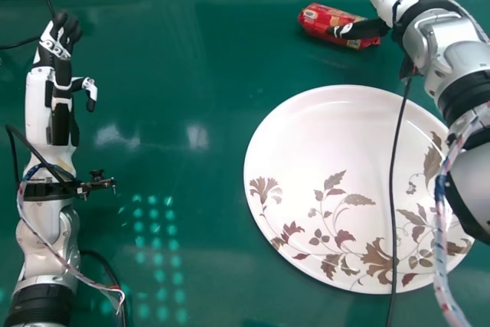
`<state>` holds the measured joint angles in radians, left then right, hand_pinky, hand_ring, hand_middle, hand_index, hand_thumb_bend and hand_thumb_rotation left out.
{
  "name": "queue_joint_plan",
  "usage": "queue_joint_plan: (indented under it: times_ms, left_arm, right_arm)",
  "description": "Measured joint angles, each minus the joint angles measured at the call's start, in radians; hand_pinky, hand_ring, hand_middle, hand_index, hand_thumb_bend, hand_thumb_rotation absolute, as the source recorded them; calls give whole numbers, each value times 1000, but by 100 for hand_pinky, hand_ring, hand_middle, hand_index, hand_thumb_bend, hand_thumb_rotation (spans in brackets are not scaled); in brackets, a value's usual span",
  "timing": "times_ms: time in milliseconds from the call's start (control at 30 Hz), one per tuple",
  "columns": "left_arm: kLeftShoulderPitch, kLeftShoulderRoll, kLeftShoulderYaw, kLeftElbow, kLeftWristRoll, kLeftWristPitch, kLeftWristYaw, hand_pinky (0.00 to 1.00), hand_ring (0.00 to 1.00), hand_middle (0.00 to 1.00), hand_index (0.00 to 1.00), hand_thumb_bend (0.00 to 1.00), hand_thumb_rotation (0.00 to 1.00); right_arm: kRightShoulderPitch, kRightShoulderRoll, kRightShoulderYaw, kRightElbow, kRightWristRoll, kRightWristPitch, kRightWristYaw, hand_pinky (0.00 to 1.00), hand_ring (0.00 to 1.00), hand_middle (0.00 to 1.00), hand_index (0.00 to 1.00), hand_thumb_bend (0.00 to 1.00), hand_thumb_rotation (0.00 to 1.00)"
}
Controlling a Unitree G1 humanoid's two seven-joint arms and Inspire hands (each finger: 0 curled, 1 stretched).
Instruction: Pick up biscuit and place it in the plate
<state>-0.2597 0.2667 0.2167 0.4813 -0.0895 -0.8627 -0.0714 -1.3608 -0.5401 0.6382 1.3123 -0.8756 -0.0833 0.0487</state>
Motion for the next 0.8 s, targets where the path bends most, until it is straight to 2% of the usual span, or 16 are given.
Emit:
queue_joint_plan:
  times_ms: [300, 433, 567, 667, 767, 800]
  left_arm:
    - [7, 0, 0, -17, 5, 14, 8, 0, 100, 97, 100, 100, 86]
    - [9, 1, 0, -23, 5, 15, 8, 0, 100, 98, 100, 100, 86]
    - [18, 3, 1, -38, -3, 17, 1, 0, 100, 99, 100, 100, 85]
    - [19, 3, 1, -42, -3, 18, 1, 0, 100, 99, 100, 100, 85]
    - [22, 4, 1, -46, -5, 18, -1, 0, 100, 98, 100, 100, 85]
    - [24, 5, 2, -52, -3, 19, 1, 0, 100, 98, 100, 100, 86]
  right_arm:
    - [0, 8, 4, 0, -3, 6, 13, 90, 96, 100, 100, 100, 75]
    - [0, 11, -4, 0, 4, 19, 27, 90, 98, 100, 100, 100, 68]
    - [0, 28, -15, 4, 22, 32, 53, 96, 100, 100, 100, 100, 64]
    - [0, 45, -48, 10, 61, 43, 85, 89, 99, 100, 100, 100, 55]
    - [0, 66, -74, 13, 96, 55, 100, 80, 94, 100, 100, 100, 53]
    - [0, 70, -74, 14, 96, 57, 100, 81, 93, 100, 99, 100, 53]
